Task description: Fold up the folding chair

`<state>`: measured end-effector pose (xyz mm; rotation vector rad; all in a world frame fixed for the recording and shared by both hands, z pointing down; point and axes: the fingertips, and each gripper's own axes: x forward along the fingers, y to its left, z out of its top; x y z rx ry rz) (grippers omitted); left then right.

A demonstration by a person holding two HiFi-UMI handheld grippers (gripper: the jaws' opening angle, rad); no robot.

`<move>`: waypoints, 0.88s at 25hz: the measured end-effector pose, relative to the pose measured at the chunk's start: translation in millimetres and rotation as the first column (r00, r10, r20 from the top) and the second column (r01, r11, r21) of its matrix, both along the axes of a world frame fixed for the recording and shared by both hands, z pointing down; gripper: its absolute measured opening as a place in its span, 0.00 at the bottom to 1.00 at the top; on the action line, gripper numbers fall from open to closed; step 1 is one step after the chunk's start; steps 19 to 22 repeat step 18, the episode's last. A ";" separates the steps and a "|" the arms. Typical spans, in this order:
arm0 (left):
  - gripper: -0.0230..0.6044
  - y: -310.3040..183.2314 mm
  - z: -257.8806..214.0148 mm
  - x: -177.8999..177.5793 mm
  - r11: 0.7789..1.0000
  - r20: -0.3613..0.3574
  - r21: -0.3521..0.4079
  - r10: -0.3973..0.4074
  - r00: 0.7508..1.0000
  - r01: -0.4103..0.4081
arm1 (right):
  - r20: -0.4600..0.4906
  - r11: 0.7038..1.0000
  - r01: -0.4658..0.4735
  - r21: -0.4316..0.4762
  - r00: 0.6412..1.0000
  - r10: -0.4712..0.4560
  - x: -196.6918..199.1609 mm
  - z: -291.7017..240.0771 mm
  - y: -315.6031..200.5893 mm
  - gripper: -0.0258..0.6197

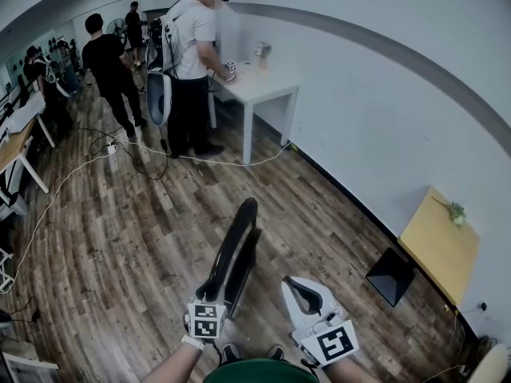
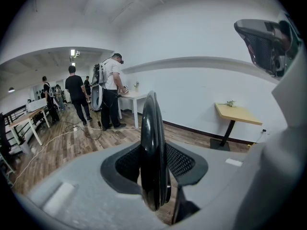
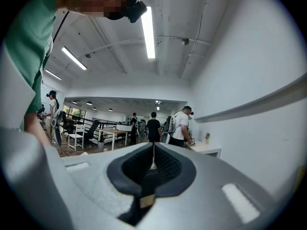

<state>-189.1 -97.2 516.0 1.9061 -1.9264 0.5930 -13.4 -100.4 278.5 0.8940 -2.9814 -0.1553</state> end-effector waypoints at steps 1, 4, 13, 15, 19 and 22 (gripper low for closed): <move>0.28 0.4 0.8 -0.5 1.000 0.000 0.000 0.000 1.000 0.000 | 0.000 1.000 -0.001 0.000 1.000 0.001 -0.1 0.9 0.5 0.06; 0.28 1.3 1.9 -1.8 1.000 -0.001 0.002 -0.001 1.000 0.001 | 0.000 1.000 -0.005 -0.002 1.000 0.005 -0.8 2.7 1.7 0.06; 0.28 -1.0 -1.1 -1.4 1.000 -0.008 0.006 0.007 1.000 -0.007 | 0.000 1.000 -0.011 -0.003 1.000 0.011 -2.4 1.7 -0.9 0.06; 0.28 -0.8 0.0 -2.1 1.000 -0.009 0.008 0.010 1.000 -0.010 | 0.001 1.000 -0.013 -0.004 1.000 0.013 -3.6 3.3 -0.9 0.06; 0.28 -0.5 1.8 -3.5 1.000 -0.012 0.011 0.014 1.000 -0.014 | -0.003 1.000 -0.015 -0.009 1.000 0.015 -5.8 6.9 -0.5 0.06; 0.28 -0.5 1.8 -3.5 1.000 -0.012 0.011 0.014 1.000 -0.014 | -0.003 1.000 -0.015 -0.009 1.000 0.015 -5.8 6.9 -0.5 0.06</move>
